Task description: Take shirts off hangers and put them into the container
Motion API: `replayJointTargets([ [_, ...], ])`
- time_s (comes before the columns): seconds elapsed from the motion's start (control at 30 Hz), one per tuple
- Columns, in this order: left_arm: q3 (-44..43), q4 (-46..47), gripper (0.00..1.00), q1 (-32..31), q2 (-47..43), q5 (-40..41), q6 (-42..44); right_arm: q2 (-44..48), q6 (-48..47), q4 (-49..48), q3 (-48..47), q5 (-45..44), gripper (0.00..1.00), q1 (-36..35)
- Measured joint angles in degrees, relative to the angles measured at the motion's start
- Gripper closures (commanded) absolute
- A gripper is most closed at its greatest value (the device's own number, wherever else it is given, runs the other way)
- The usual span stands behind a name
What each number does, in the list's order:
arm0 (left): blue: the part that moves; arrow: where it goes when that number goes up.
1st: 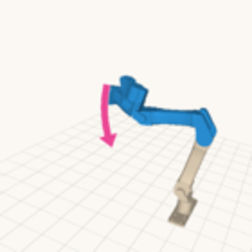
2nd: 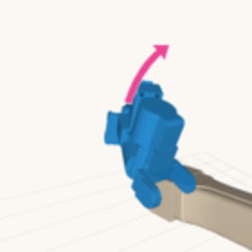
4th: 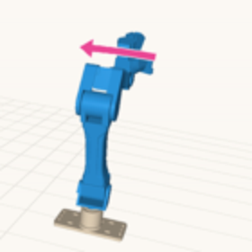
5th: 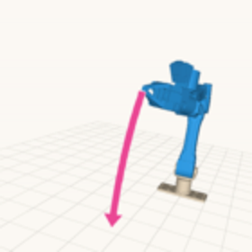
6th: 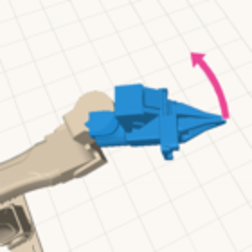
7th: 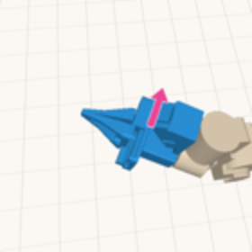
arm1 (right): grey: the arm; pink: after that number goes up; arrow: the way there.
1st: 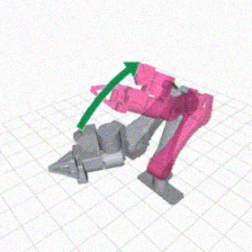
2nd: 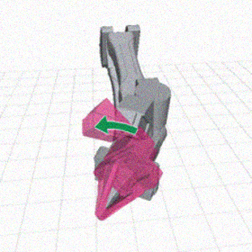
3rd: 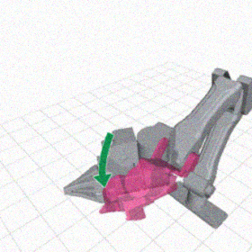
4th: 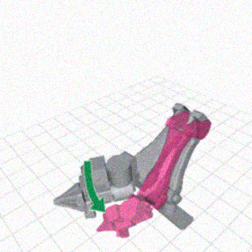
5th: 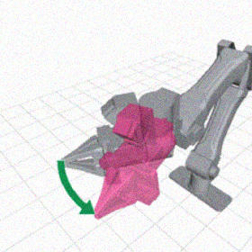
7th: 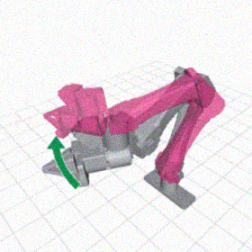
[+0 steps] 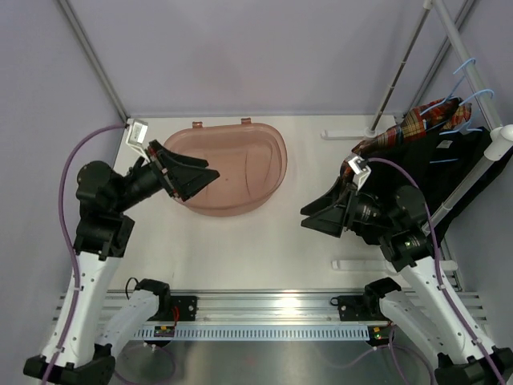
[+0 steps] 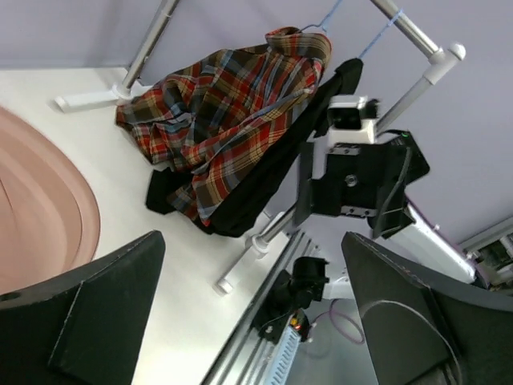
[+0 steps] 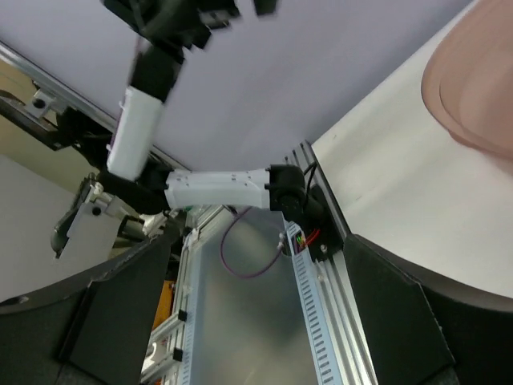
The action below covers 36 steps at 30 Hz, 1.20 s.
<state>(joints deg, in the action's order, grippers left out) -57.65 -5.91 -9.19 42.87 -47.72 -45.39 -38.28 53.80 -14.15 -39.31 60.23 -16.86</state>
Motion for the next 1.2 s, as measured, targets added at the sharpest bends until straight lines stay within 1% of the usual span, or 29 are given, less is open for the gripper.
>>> replayJointTargets([
  [0.07, -8.15, -5.03, 0.01, -5.22, 4.07, 4.46, 4.28, -1.73, -5.35, 6.43, -0.79, -2.78, 0.00, -4.57],
  [0.13, -16.92, -11.56, 0.01, -12.41, 9.25, 12.04, 8.90, -3.13, -10.19, 13.14, -2.58, -6.62, 0.01, -7.76],
  [0.2, -22.99, -14.95, 0.01, -17.38, 13.77, 17.86, 12.26, -5.07, -15.10, 18.82, -4.76, -12.57, 0.00, -12.20],
  [0.23, -24.70, -16.17, 0.01, -19.06, 15.61, 20.35, 13.51, -6.01, -17.27, 21.22, -5.75, -16.26, 0.00, -13.97],
  [0.37, -26.86, -20.76, 0.01, -24.15, 21.86, 31.98, 17.68, -9.81, -24.28, 28.15, -7.21, -35.10, 0.01, -21.81],
  [0.43, -26.88, -22.21, 0.01, -25.86, 24.17, 35.08, 19.26, -11.93, -26.69, 30.47, -7.23, -44.78, 0.00, -25.66],
  [0.53, -27.06, -23.30, 0.01, -26.86, 26.91, 36.48, 21.84, -16.46, -28.79, 31.67, -7.23, -58.60, 0.00, -29.70],
  [0.67, -28.63, -22.95, 0.01, -26.93, 28.96, 35.32, 23.10, -22.99, -28.33, 31.67, -7.28, -74.29, 0.01, -31.36],
  [0.73, -27.93, -20.31, 0.01, -26.86, 28.68, 33.92, 22.75, -24.65, -27.52, 30.16, -6.71, -77.79, 0.01, -31.36],
  [0.83, -27.08, -16.15, 0.01, -26.64, 28.22, 30.82, 22.38, -25.35, -27.04, 26.77, -5.22, -78.20, 0.01, -31.41],
  [0.93, -28.83, -15.54, 0.01, -26.82, 29.20, 28.68, 22.77, -27.58, -27.36, 25.27, -5.40, -79.14, 0.01, -32.04],
  [1.03, -36.24, -17.70, 0.01, -29.53, 33.62, 29.20, 25.03, -32.22, -28.70, 25.53, -7.10, -82.12, 0.01, -35.43],
  [1.13, -46.64, -21.62, 0.01, -35.04, 40.13, 32.76, 28.63, -37.64, -29.99, 27.41, -10.71, -86.36, 0.01, -41.09],
  [1.2, -51.17, -22.64, 0.01, -37.79, 43.45, 33.97, 30.69, -40.13, -30.32, 27.47, -12.50, -88.26, 0.01, -44.39],
])
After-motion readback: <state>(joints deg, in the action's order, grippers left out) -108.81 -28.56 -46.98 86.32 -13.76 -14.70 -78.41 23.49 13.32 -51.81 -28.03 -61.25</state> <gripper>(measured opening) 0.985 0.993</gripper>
